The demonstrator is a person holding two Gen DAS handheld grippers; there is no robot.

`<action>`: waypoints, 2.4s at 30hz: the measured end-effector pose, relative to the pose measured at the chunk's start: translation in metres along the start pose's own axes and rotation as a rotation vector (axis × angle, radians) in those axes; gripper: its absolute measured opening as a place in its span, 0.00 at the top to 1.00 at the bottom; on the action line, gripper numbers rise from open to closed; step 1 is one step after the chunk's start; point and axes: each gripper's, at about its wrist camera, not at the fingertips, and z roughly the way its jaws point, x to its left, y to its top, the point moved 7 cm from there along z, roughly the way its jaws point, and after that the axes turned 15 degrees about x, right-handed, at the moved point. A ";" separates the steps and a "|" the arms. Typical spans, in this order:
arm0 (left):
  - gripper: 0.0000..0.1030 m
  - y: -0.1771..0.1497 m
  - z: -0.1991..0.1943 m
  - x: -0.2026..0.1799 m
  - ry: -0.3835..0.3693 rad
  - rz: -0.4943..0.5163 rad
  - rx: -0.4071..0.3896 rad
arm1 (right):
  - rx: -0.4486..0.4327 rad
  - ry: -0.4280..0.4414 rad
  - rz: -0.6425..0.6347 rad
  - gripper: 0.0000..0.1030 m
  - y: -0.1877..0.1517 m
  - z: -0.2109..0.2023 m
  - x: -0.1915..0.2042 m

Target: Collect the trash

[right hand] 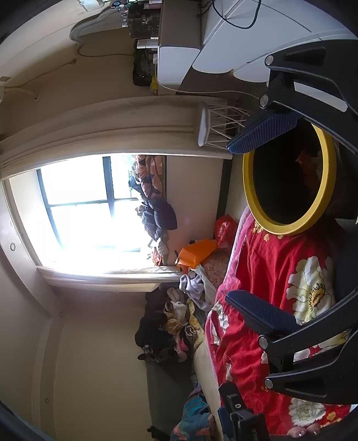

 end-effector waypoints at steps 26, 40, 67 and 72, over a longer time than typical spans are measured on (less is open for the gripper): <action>0.10 0.001 0.000 0.003 0.009 -0.009 0.001 | -0.009 -0.008 0.008 0.06 -0.001 -0.001 0.001; 0.10 0.000 0.000 0.004 0.010 -0.007 0.002 | -0.005 -0.008 0.011 0.06 0.001 0.000 0.000; 0.10 0.002 0.001 0.005 0.002 -0.005 0.003 | -0.003 -0.005 0.028 0.06 0.000 0.002 -0.003; 0.10 0.001 0.003 0.006 -0.001 -0.016 0.012 | -0.005 -0.005 0.026 0.06 0.000 0.001 -0.002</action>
